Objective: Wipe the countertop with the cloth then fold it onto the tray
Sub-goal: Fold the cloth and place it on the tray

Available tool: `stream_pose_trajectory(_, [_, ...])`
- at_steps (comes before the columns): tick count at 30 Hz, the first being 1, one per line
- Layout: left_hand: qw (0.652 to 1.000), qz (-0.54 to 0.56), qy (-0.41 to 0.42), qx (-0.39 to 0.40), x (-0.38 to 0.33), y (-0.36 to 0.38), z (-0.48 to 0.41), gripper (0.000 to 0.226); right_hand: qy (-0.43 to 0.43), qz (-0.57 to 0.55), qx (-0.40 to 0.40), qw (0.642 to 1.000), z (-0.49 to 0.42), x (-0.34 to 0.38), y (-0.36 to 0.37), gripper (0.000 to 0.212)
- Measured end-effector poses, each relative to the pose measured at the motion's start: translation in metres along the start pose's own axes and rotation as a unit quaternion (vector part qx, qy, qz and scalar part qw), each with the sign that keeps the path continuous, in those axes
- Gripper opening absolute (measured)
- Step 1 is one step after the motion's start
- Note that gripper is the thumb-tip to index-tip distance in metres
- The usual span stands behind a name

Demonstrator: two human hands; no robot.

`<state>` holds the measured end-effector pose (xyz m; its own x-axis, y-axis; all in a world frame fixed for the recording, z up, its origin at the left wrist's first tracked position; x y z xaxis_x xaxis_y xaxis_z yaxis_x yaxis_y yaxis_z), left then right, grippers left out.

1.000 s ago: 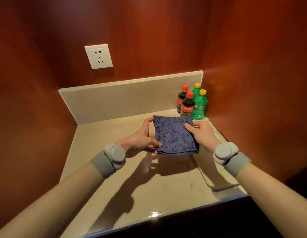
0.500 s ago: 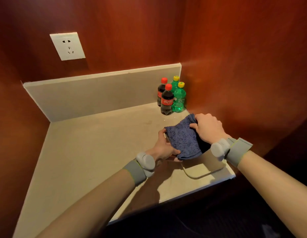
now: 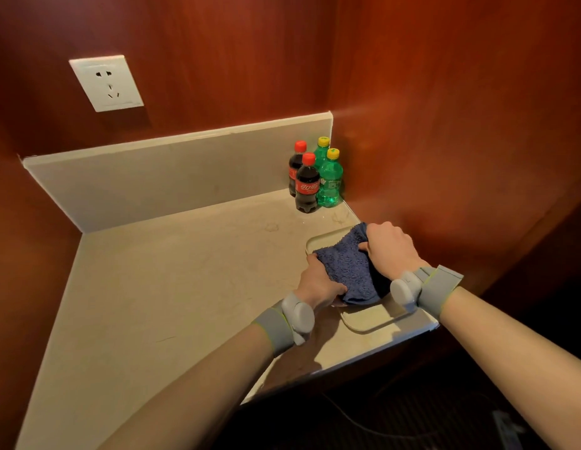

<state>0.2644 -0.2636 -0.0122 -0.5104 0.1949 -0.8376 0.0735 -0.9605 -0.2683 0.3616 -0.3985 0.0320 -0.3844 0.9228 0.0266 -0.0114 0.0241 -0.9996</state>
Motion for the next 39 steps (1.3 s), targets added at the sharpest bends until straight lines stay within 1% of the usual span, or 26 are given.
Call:
stream_pose_trajectory(3, [0.994,-0.097,0.037,-0.025,-0.001,-0.001,0.003,0.098,0.0,-0.018,0.008,1.0,0.001,-0.005,0.006,0.027])
stream_pose_trajectory(5, [0.984,-0.159,0.061,-0.047,-0.005,-0.001,0.009,0.086,-0.006,-0.027,0.014,1.0,0.002,-0.008,0.011,0.03])
stream_pose_trajectory(8, [0.947,-0.283,0.124,-0.087,-0.011,-0.003,0.013,0.066,-0.01,-0.028,0.005,1.0,0.003,-0.011,0.014,0.033])
stream_pose_trajectory(10, [0.92,-0.35,0.155,-0.087,-0.013,-0.005,0.012,0.062,-0.019,-0.029,-0.025,0.999,0.003,-0.012,0.013,0.033])
stream_pose_trajectory(12, [0.898,-0.405,0.16,-0.068,-0.014,-0.007,0.008,0.068,-0.04,-0.012,-0.058,0.997,0.004,-0.01,0.01,0.03])
stream_pose_trajectory(14, [0.882,-0.442,0.159,-0.046,-0.013,-0.007,0.003,0.077,-0.071,0.018,-0.066,0.995,0.004,-0.01,0.01,0.029])
stream_pose_trajectory(16, [0.868,-0.47,0.159,-0.028,-0.011,-0.007,0.0,0.087,-0.093,0.034,-0.039,0.994,0.003,-0.007,0.014,0.028])
stream_pose_trajectory(19, [0.835,-0.526,0.16,-0.013,-0.006,-0.005,-0.003,0.097,-0.082,0.013,0.019,0.996,0.004,-0.005,0.025,0.024])
stream_pose_trajectory(21, [0.818,-0.551,0.163,-0.013,-0.001,-0.004,-0.004,0.098,-0.076,0.002,0.051,0.996,0.007,-0.005,0.033,0.026])
stream_pose_trajectory(23, [0.806,-0.569,0.164,-0.013,0.003,-0.003,-0.005,0.098,-0.075,-0.003,0.063,0.995,0.007,-0.007,0.038,0.029])
stream_pose_trajectory(27, [0.778,-0.605,0.165,-0.021,0.003,0.003,-0.005,0.097,-0.059,-0.029,0.093,0.993,0.0,-0.011,0.034,0.04])
stream_pose_trajectory(30, [0.77,-0.614,0.17,-0.029,0.0,0.005,-0.008,0.095,-0.047,-0.056,0.107,0.992,0.0,-0.012,0.032,0.044])
stream_pose_trajectory(33, [0.775,-0.609,0.169,-0.024,-0.001,0.004,-0.012,0.091,-0.042,-0.101,0.097,0.989,0.011,-0.015,0.031,0.043])
stream_pose_trajectory(35, [0.779,-0.604,0.167,-0.021,-0.003,0.0,-0.017,0.087,-0.03,-0.139,0.067,0.988,0.023,-0.016,0.028,0.033])
stream_pose_trajectory(38, [0.805,-0.57,0.166,-0.024,-0.008,-0.004,-0.025,0.083,0.04,-0.228,0.024,0.973,0.049,-0.021,0.025,0.006])
stream_pose_trajectory(39, [0.814,-0.556,0.168,-0.029,-0.011,-0.008,-0.028,0.082,0.072,-0.263,0.024,0.962,0.056,-0.021,0.025,0.006])
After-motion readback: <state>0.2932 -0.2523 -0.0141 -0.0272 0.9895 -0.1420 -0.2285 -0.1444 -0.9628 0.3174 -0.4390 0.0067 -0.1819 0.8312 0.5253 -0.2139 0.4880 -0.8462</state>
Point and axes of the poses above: each hand's wrist, its own z-axis away from the middle knuckle, its own y-axis out of the palm, x = y × z, the point moved 2 cm from there along -z, towards the middle knuckle, and after that the axes turned 1 degree about -y, right-handed, at the moved point
